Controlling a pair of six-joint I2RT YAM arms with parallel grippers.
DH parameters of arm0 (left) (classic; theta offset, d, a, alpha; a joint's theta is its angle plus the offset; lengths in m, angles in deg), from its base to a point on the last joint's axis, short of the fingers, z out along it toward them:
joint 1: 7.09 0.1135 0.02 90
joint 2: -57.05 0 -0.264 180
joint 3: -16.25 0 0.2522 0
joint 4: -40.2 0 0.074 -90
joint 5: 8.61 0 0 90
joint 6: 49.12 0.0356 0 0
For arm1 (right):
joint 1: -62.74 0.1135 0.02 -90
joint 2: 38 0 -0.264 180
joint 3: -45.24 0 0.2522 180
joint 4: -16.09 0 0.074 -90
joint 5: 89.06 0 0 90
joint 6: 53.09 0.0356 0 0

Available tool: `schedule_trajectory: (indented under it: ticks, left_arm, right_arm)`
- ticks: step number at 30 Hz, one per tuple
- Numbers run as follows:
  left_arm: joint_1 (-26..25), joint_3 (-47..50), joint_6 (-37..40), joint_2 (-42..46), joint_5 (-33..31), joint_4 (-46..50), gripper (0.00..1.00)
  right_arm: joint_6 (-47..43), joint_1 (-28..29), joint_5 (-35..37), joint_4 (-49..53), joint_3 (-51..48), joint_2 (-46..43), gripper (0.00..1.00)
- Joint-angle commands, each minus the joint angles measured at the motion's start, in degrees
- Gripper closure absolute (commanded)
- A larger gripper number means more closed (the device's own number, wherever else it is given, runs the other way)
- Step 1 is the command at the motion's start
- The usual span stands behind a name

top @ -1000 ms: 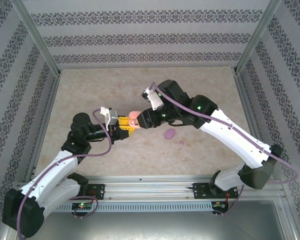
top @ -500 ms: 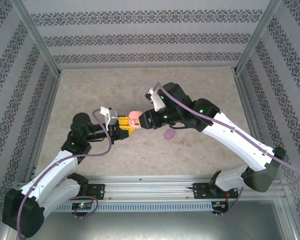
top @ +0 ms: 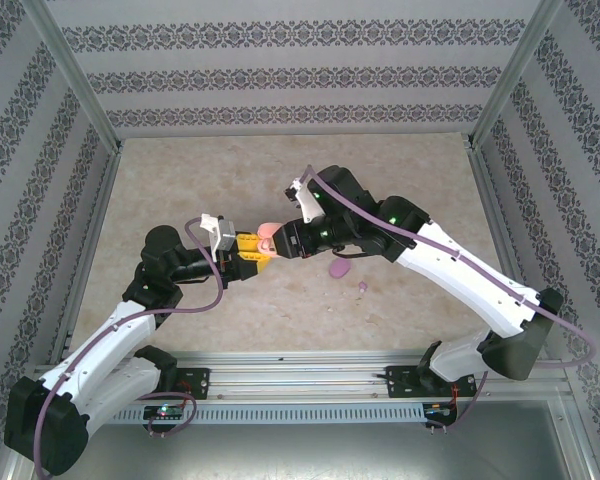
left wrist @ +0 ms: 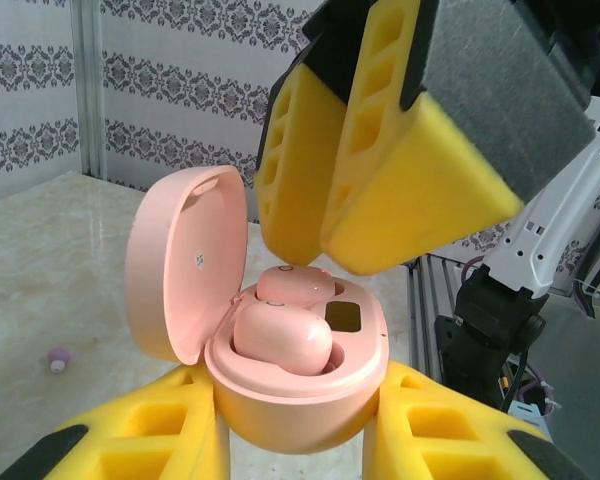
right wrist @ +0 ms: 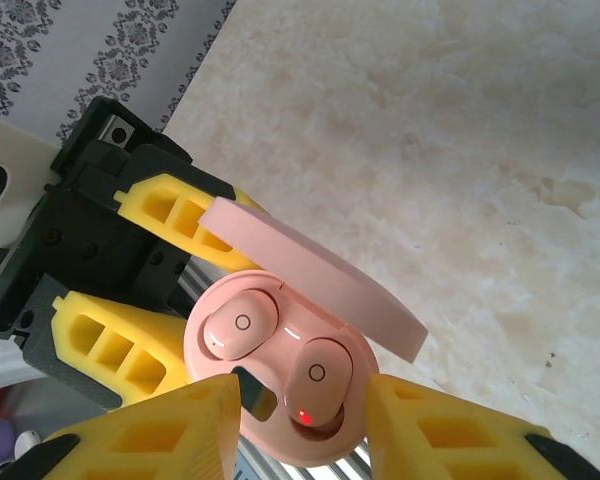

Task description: Insert wireless bluetooth earbuds into charging case

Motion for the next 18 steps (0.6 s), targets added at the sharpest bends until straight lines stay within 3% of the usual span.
schedule_trajectory:
  ticks: [1, 11, 18]
  left_arm:
    - [-0.6, 0.5, -0.3, 1.0, 1.0, -2.2, 0.69]
    - [-0.6, 0.3, -0.3, 1.1, 1.0, -2.0, 0.69]
    - [-0.6, -0.3, -0.3, 1.1, 1.2, -1.8, 0.69]
  right_arm:
    - [0.4, 0.7, -1.2, -0.6, 0.9, 0.5, 0.62]
    - [-0.9, 0.6, 2.9, -0.7, 2.5, -2.9, 0.62]
    - [0.7, -3.6, 5.5, -3.8, 1.3, -6.5, 0.59]
